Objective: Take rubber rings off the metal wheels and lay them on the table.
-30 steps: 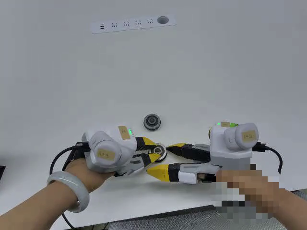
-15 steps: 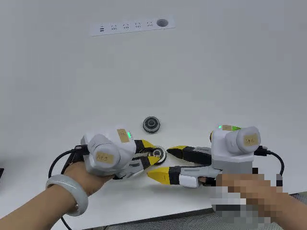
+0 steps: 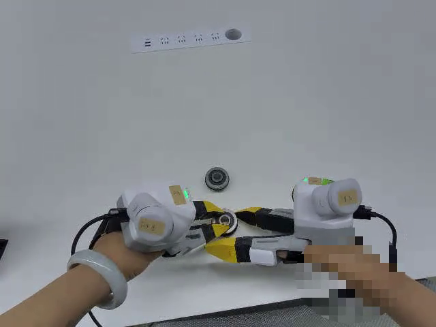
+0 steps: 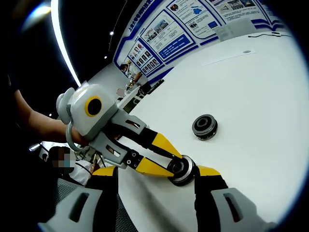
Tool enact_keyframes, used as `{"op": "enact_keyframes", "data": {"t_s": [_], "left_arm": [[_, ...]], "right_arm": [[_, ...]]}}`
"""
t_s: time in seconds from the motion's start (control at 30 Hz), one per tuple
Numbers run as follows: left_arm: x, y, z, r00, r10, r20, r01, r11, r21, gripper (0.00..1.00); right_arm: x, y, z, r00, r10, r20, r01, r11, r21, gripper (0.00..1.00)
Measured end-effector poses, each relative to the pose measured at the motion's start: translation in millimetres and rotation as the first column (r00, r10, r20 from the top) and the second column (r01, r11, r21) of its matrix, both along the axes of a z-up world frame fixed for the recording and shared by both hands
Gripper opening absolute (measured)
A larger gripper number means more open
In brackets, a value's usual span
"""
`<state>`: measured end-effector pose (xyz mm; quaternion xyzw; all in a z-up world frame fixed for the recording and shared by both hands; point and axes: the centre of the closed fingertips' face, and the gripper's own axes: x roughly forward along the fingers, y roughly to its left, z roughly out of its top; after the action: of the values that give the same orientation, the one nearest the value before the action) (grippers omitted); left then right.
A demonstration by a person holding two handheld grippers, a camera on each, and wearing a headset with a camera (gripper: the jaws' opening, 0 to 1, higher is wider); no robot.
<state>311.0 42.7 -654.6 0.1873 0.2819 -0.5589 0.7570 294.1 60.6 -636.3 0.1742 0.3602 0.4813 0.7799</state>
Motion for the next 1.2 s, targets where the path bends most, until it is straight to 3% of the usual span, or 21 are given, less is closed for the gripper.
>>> {"op": "enact_keyframes", "data": {"t_s": [0.2,1.2], "left_arm": [[-0.1,-0.1,0.0,1.0,0.0,0.0,0.0,1.0,-0.002,0.12],[0.4,0.3,-0.2,1.0,0.003,-0.004,-0.003,1.0,-0.012,0.12]], "right_arm": [[-3.4,-3.4,2.1,1.0,-0.001,0.01,0.001,1.0,0.0,0.66],[-9.1,-5.2,1.7,0.998,-0.03,-0.055,0.032,0.999,0.04,0.64]]}}
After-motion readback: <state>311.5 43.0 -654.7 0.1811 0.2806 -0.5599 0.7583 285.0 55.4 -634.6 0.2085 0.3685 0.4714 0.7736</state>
